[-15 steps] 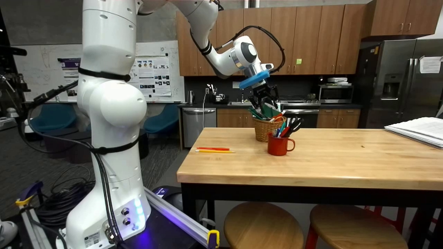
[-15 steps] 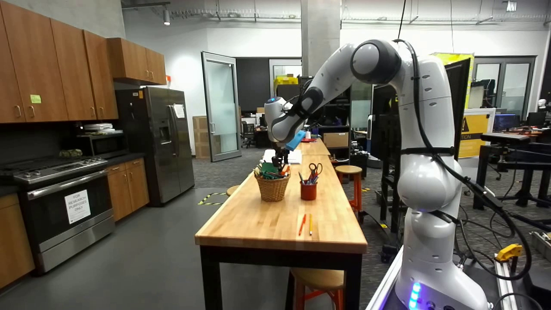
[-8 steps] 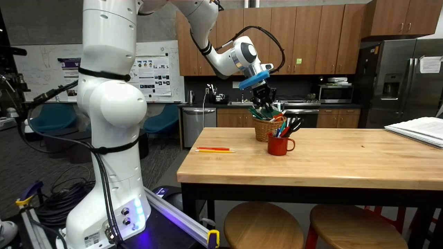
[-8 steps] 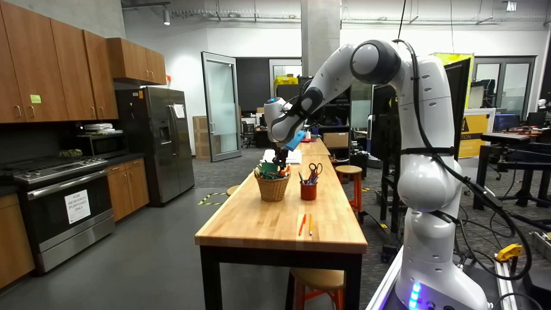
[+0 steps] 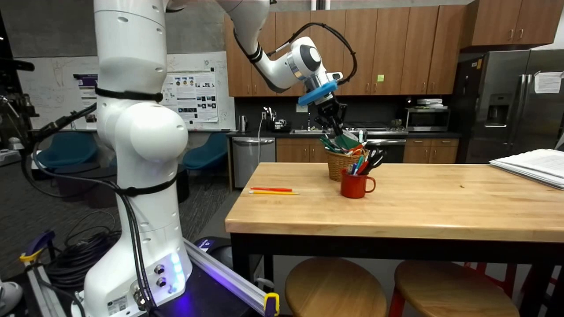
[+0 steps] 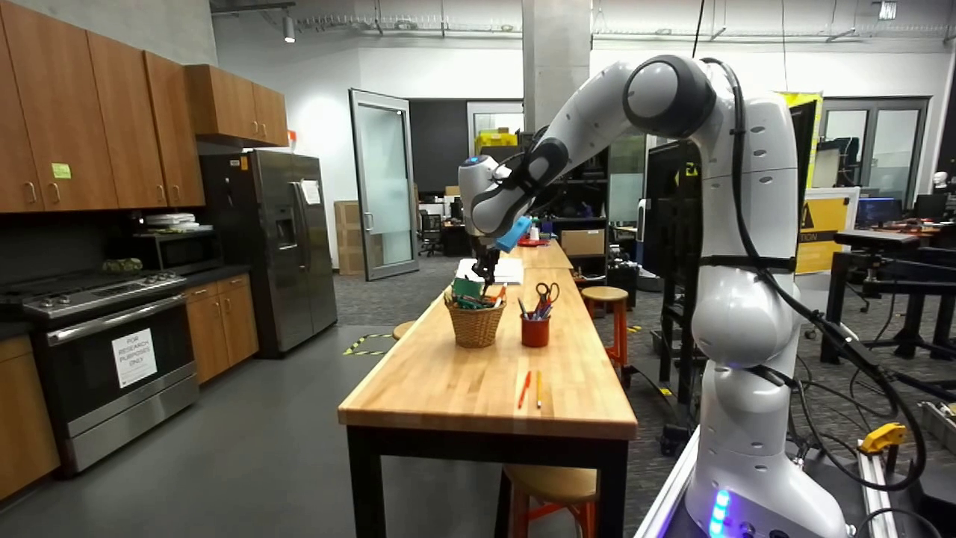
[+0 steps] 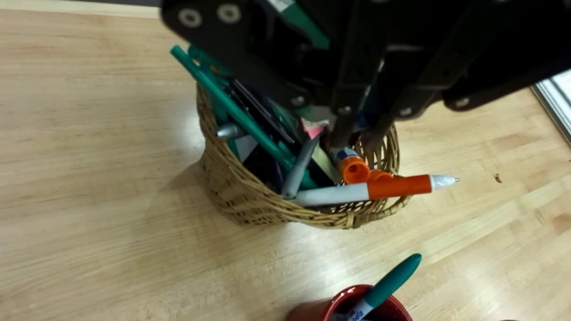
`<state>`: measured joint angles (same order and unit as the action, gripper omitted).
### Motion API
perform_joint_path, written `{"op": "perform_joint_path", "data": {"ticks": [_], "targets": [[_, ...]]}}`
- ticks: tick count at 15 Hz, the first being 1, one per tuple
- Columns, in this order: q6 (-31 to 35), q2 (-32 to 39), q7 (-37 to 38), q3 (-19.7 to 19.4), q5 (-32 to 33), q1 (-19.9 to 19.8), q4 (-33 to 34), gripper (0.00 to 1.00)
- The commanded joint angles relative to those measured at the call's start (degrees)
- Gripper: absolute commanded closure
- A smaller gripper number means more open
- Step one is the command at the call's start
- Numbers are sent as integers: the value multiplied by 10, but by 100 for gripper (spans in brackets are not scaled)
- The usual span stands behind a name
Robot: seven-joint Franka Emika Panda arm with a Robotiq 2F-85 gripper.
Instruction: Put the blue crayon on the table
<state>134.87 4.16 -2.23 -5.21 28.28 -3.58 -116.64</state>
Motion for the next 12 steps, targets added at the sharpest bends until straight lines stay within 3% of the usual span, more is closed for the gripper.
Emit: {"op": "perform_joint_path", "data": {"ticks": [1, 12], "targets": [[-33, -72, 0, 7, 14, 7, -46, 97], [-127, -271, 50, 75, -2, 17, -158, 97]]}}
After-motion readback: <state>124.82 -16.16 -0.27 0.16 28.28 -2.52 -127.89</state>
